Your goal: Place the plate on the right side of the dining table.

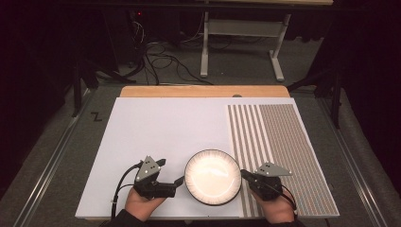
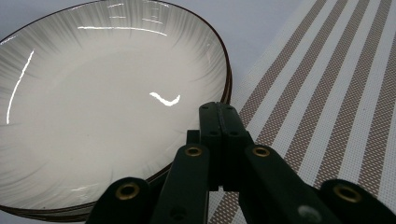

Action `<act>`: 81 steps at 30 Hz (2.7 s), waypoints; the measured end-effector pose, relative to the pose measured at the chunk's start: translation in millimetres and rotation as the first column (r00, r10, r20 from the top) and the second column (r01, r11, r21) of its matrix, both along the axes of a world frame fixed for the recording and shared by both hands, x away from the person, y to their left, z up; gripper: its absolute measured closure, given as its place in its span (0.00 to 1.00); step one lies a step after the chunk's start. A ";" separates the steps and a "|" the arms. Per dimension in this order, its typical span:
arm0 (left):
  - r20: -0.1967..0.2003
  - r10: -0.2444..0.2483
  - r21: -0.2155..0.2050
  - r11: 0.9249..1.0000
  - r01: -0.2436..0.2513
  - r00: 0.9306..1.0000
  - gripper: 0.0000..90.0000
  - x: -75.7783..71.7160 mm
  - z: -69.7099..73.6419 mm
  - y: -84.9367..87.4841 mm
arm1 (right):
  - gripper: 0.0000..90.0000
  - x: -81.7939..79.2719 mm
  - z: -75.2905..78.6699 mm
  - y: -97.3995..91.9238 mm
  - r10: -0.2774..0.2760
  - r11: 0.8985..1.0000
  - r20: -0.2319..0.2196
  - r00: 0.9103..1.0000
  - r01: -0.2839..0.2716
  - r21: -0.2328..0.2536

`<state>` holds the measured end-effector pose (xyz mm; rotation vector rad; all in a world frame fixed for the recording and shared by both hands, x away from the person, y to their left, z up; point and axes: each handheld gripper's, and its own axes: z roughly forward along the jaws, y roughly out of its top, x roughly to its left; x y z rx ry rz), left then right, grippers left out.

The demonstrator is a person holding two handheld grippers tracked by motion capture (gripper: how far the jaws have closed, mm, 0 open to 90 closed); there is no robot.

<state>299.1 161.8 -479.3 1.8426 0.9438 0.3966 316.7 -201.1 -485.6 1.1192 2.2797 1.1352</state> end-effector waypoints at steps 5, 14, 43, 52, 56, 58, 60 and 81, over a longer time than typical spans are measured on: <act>-0.006 -0.009 0.005 1.000 0.009 1.000 0.11 0.2 -1.2 -2.6 | 1.00 -0.2 -0.4 1.0 0.002 1.000 0.002 1.000 -0.002 -0.003; -0.013 -0.021 0.011 1.000 0.021 1.000 0.11 0.0 -2.3 -4.8 | 1.00 -0.7 0.1 3.1 0.011 1.000 0.004 1.000 -0.011 -0.007; -0.027 -0.034 0.007 0.999 0.035 0.999 0.13 -1.6 -2.3 -6.1 | 1.00 -1.9 -4.3 23.5 0.054 0.997 -0.004 0.999 -0.054 -0.058; -0.046 -0.036 -0.006 0.999 0.035 0.998 0.13 -1.2 -2.2 -5.9 | 1.00 -1.8 -4.4 23.4 0.054 0.997 -0.004 0.999 -0.054 -0.055; -0.039 -0.040 -0.008 0.999 0.040 0.998 0.13 -7.8 0.4 -3.2 | 1.00 -2.2 -4.0 23.4 0.053 0.997 -0.008 0.999 -0.054 -0.057; -0.057 -0.044 -0.029 0.999 0.042 0.997 0.13 -13.9 -1.9 2.0 | 1.00 -2.8 -3.9 23.4 0.054 0.997 -0.007 0.999 -0.055 -0.059; -0.062 -0.044 -0.031 0.999 0.042 0.997 0.13 -14.6 -2.7 2.5 | 1.00 -3.0 -4.0 23.5 0.055 0.997 -0.009 0.998 -0.056 -0.059; -0.205 -0.083 -0.101 0.993 0.063 0.975 0.24 -7.8 -9.9 -11.7 | 1.00 -9.4 -9.3 47.9 0.134 0.987 -0.017 0.991 -0.135 -0.088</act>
